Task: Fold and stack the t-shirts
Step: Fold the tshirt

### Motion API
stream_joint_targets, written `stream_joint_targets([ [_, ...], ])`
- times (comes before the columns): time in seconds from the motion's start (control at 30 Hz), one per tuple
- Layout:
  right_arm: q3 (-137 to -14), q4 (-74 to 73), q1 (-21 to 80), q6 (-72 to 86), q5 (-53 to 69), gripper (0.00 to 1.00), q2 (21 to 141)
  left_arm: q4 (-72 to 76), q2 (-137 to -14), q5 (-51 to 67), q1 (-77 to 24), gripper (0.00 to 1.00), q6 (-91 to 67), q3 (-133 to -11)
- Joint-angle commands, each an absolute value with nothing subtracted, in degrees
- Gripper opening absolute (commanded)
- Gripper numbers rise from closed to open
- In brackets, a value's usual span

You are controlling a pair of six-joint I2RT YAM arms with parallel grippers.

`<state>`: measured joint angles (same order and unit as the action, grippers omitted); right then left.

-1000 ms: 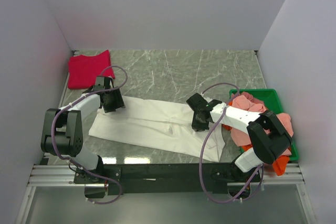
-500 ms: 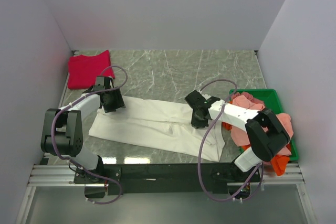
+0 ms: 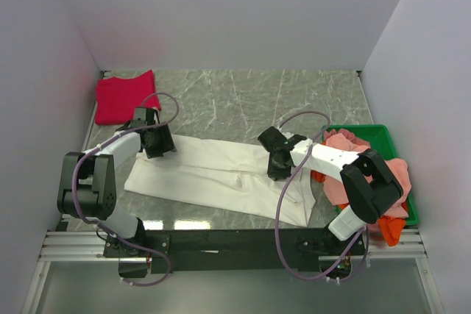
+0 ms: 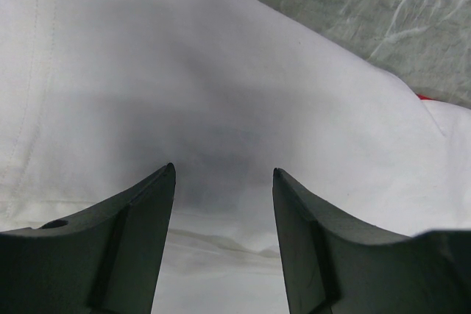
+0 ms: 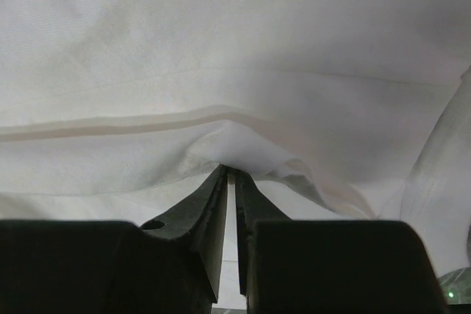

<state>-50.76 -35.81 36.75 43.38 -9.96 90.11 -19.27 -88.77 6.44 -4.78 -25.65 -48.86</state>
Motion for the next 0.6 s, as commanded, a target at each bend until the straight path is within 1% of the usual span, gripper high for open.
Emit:
stream_joint_targets([
  [0.0, -53.4, -36.3, 36.5, 42.4, -12.9, 0.16, 90.4, -17.7, -88.4, 7.8, -4.6, 0.61, -25.5, -48.5],
  [0.1, -53.9, -36.5, 36.5, 41.8, -13.5, 0.17, 89.8, -17.6, -88.4, 7.9, -4.6, 0.61, -25.5, -48.5],
  [0.23, -54.1, -35.3, 36.4, 40.7, -13.3, 0.15, 90.8, -17.6, -88.4, 8.1, -4.6, 0.61, -25.6, -48.4],
  [0.4, -54.7, -34.2, 36.5, 39.9, -11.7, 0.1, 92.6, -17.5, -88.3, 8.1, -4.6, 0.61, -25.6, -48.3],
  [0.5, -54.1, -33.0, 36.4, 39.8, -10.2, 0.05, 93.4, -17.5, -88.3, 8.1, -4.6, 0.61, -25.6, -48.3],
  [0.57, -54.1, -33.0, 36.4, 40.1, -9.8, 0.0, 94.0, -17.5, -88.2, 8.0, -4.6, 0.61, -25.6, -48.3],
])
